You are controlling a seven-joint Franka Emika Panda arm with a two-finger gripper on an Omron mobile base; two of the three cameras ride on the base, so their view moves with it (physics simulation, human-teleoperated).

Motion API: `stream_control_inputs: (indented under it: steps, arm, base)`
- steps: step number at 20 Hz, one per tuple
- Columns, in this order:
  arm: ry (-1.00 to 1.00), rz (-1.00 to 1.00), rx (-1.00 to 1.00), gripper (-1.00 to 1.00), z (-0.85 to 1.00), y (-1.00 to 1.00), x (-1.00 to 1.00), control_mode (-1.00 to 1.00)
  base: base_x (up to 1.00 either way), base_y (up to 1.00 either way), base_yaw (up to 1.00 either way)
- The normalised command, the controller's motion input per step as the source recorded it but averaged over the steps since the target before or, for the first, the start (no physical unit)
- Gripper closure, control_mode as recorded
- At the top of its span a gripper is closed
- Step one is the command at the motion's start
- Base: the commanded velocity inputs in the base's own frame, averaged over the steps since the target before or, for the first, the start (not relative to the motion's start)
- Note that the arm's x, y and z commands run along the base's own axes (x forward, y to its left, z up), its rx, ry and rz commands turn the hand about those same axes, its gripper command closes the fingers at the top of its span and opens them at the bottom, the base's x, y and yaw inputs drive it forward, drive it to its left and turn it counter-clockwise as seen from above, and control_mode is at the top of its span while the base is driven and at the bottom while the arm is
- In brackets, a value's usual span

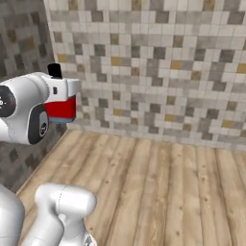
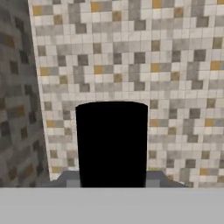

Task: Open the cabinet directly in front. Then move the liquor and the cup to the dining counter with the jar on it.

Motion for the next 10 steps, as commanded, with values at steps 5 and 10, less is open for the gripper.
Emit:
stream_control_inputs:
  steps: [5,10]
  arm:
    - [0.00,0.00,0.00,1.00,0.00,0.00,0.00,1.00]
    - [0.00,0.00,0.00,1.00,0.00,0.00,0.00,1.00]
  base:
    - [1.00,0.24,-0.35]
    - [1.00,0.37,-0.42]
